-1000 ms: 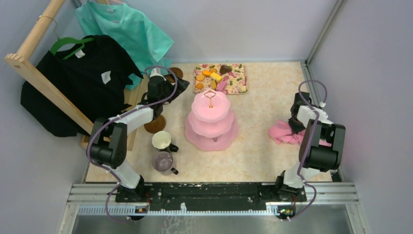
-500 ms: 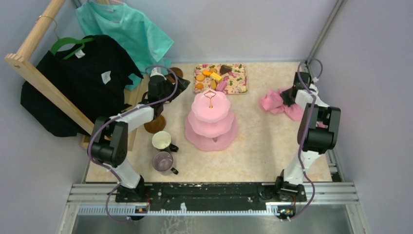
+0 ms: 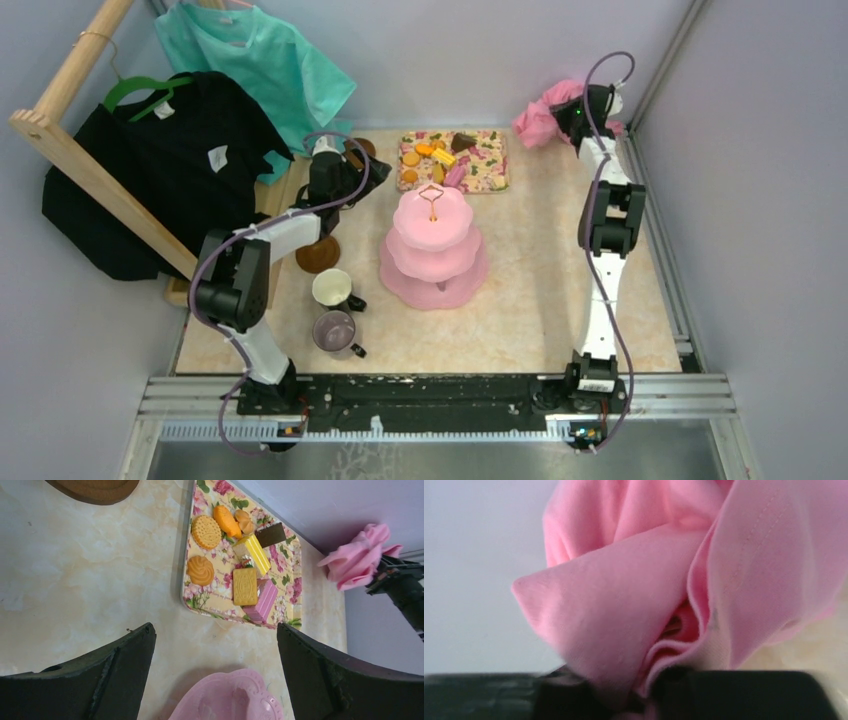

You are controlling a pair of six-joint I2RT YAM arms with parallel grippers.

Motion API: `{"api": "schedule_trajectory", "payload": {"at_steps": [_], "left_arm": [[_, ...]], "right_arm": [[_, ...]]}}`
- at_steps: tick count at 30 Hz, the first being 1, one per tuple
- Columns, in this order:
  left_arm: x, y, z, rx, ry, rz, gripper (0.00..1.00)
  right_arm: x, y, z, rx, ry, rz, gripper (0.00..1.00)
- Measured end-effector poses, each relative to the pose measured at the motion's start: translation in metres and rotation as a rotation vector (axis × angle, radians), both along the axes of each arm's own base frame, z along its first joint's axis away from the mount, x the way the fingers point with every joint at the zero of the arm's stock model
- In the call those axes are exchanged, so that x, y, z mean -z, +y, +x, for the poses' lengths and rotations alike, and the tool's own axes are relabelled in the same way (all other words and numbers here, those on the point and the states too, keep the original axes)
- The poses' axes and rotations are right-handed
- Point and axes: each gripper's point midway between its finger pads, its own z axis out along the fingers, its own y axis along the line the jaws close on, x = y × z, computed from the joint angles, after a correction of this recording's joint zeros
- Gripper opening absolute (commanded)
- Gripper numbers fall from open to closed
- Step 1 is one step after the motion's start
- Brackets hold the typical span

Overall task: Serve the afternoon tea
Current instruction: Move the distractor to the corner of the board.

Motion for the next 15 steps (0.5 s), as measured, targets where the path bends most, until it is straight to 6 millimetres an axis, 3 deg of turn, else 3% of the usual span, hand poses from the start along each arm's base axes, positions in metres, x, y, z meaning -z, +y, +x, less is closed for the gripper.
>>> {"api": "schedule_trajectory", "payload": {"at_steps": [2,4,5,10,15], "left_arm": [[0.001,0.0,0.003,-0.003,-0.002,0.007,0.96],[0.002,0.0,0.005,-0.004,-0.006,0.013,0.96],[0.003,0.0,0.007,-0.004,-0.007,0.016,0.95],[0.008,-0.001,0.01,-0.001,-0.001,0.021,0.94],[0.009,-0.001,0.01,-0.002,0.0,0.024,0.95]], "right_arm": [[0.025,0.002,0.014,-0.011,0.009,0.014,0.77],[0.056,0.004,0.018,-0.019,0.043,0.021,0.97],[0.068,0.005,0.018,-0.023,0.054,0.03,0.99],[0.056,0.006,0.023,-0.056,0.0,-0.024,0.99],[0.057,0.011,0.003,-0.081,0.032,-0.108,0.99]]}}
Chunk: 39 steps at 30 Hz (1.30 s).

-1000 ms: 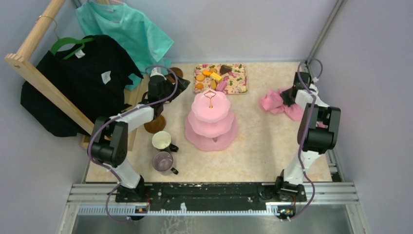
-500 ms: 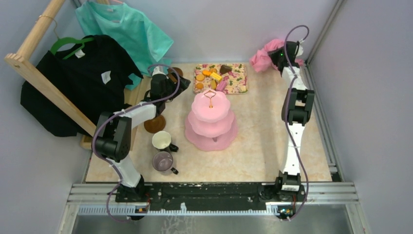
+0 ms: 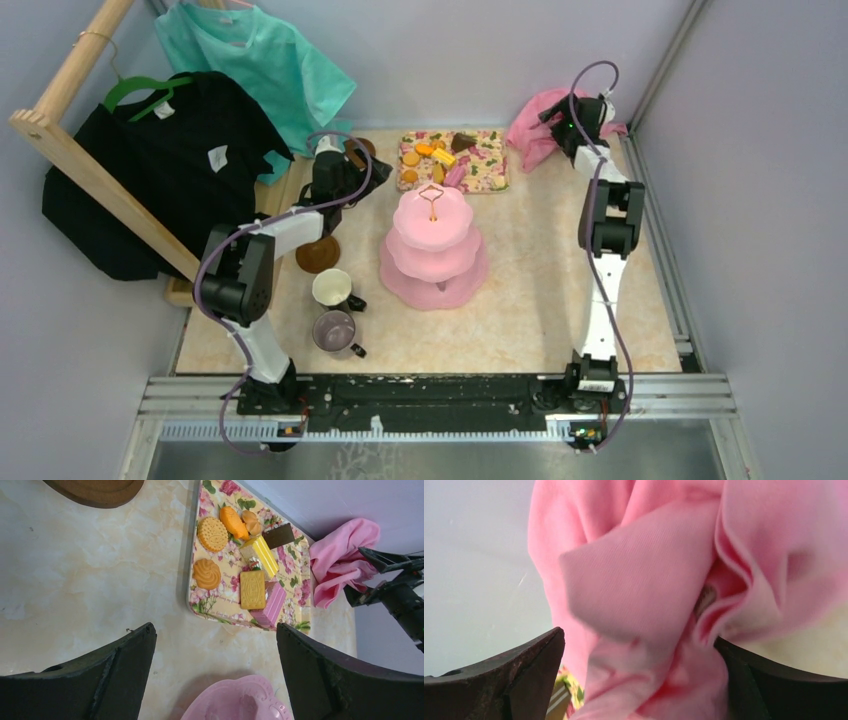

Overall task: Serve the afternoon tea
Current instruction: Move the distractor to the corner of the board, then move the tray at the center of the board.

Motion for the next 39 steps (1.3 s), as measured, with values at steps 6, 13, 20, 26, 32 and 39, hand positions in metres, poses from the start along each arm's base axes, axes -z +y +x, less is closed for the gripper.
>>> {"api": "schedule_trajectory", "payload": {"at_steps": [6,13,20,26,32,39], "left_arm": [[0.002,0.004,-0.001,-0.013,0.009,0.025,0.95],[-0.008,0.009,-0.004,-0.022,-0.001,0.044,0.95],[-0.02,0.013,-0.006,-0.036,-0.021,0.056,0.95],[-0.019,0.015,-0.007,-0.04,-0.017,0.059,0.95],[-0.011,0.017,-0.011,-0.043,0.0,0.064,0.95],[-0.004,0.026,-0.012,-0.058,0.013,0.065,0.95]], "right_arm": [[-0.044,0.005,-0.041,-0.001,0.011,-0.126,0.99],[-0.098,0.036,-0.078,-0.048,-0.046,-0.234,0.95],[-0.041,0.071,-0.127,-0.135,0.112,-0.318,0.8],[-0.007,0.1,-0.155,-0.217,0.225,-0.374,0.64],[-0.009,0.113,-0.152,-0.253,0.245,-0.417,0.61],[0.016,0.112,-0.142,-0.261,0.307,-0.465,0.56]]}}
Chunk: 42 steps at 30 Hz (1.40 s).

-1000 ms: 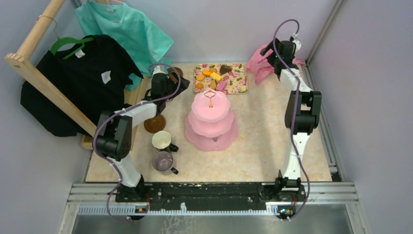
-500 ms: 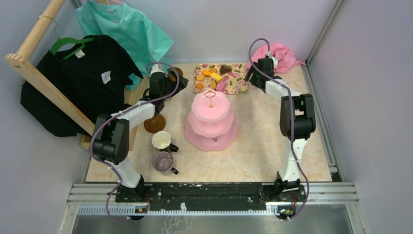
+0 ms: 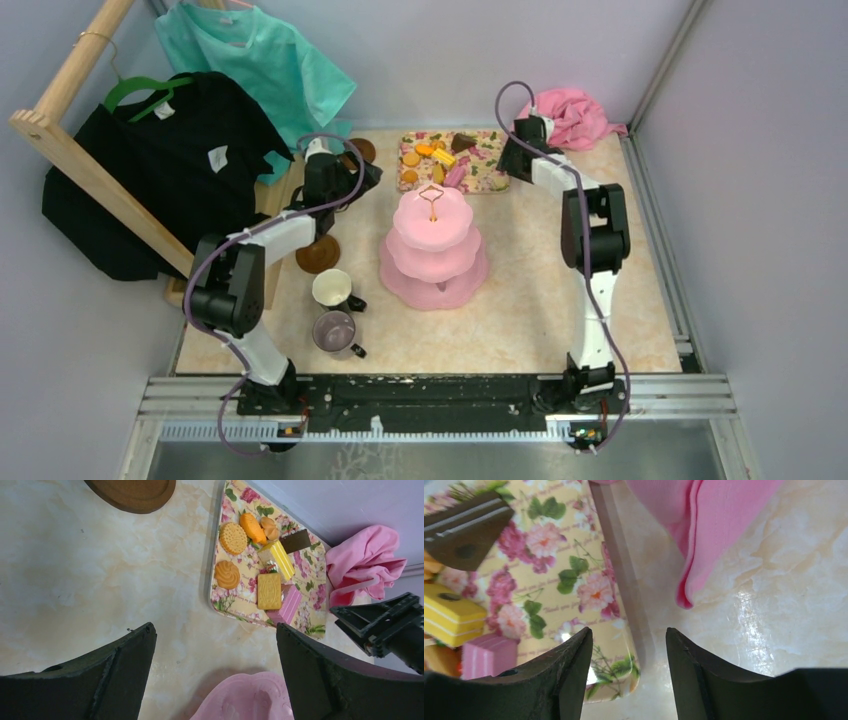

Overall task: Serve the afternoon tea
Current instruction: Move the tray at the center of the board.

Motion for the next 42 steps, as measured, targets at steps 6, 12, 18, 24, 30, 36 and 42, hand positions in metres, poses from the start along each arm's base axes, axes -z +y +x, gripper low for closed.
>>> {"api": "schedule_trajectory", "payload": {"at_steps": [6,12,18,24,30,36,42], "left_arm": [[-0.001,0.003,0.001,-0.005,-0.004,-0.013,0.95],[-0.004,0.005,0.003,-0.009,-0.013,-0.027,0.95],[0.0,0.006,0.002,-0.014,-0.006,-0.031,0.94],[0.003,0.007,0.0,-0.016,0.001,-0.029,0.94],[0.001,0.009,-0.002,-0.017,-0.001,-0.029,0.94],[-0.013,0.009,-0.005,-0.015,-0.022,-0.036,0.94],[-0.009,0.007,-0.012,0.005,0.006,-0.037,0.94]], "right_arm": [[0.032,0.002,-0.002,-0.015,0.082,-0.051,0.54],[0.036,0.009,0.0,-0.042,0.112,-0.091,0.26],[0.038,0.007,-0.004,-0.044,0.129,-0.116,0.0],[0.039,0.009,-0.018,-0.013,0.122,-0.067,0.0],[0.041,0.007,-0.048,0.072,0.135,0.011,0.0],[0.042,-0.004,-0.091,0.163,0.173,0.047,0.0],[0.045,-0.014,-0.139,0.27,0.23,0.082,0.0]]}}
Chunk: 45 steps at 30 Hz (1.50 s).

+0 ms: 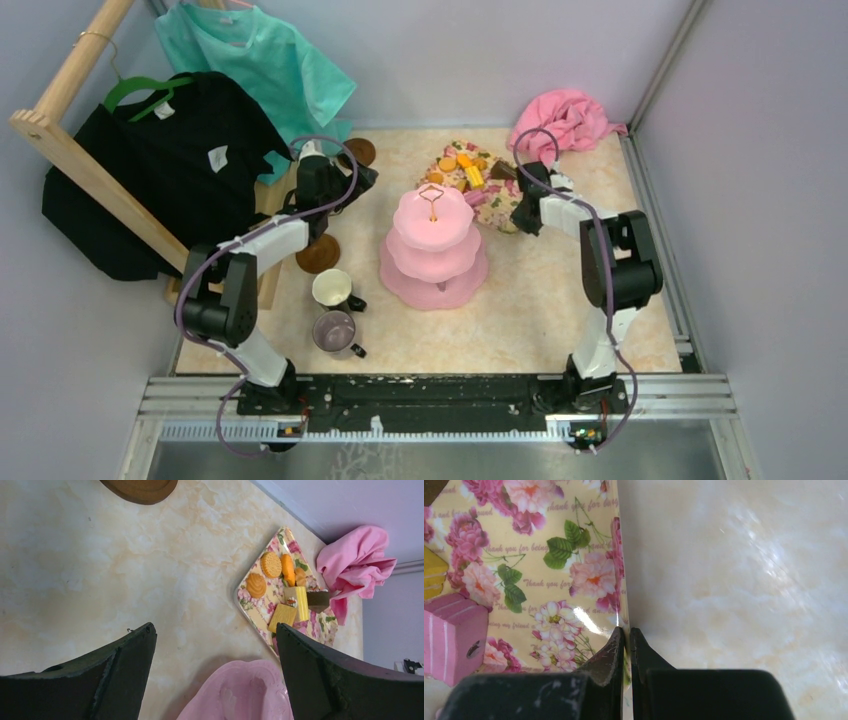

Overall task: Serve the afternoon tea
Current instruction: Move the tray at the center of the board.

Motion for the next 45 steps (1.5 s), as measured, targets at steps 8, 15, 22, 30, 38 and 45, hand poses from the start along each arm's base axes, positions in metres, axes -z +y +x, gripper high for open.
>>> {"api": "schedule_trajectory", "payload": {"at_steps": [8,15,22,30,38,45], "left_arm": [[0.008,-0.004,-0.011,0.025,0.046,0.01,0.93],[0.008,-0.01,-0.022,0.057,0.068,0.031,0.93],[0.006,-0.02,-0.031,0.095,0.073,0.057,0.93],[0.005,-0.022,-0.038,0.116,0.08,0.078,0.93],[-0.001,-0.025,-0.041,0.126,0.067,0.081,0.94],[0.001,-0.023,-0.045,0.129,0.072,0.09,0.94]], "right_arm": [[0.003,-0.012,-0.053,0.168,0.064,0.039,0.0],[0.003,-0.03,-0.115,0.349,0.115,0.052,0.0],[-0.001,-0.043,-0.167,0.551,0.091,0.125,0.0],[-0.007,-0.048,-0.196,0.711,0.033,0.198,0.0],[0.01,-0.046,-0.204,0.755,0.033,0.214,0.34],[-0.002,-0.04,-0.188,0.685,-0.07,0.256,0.74]]}}
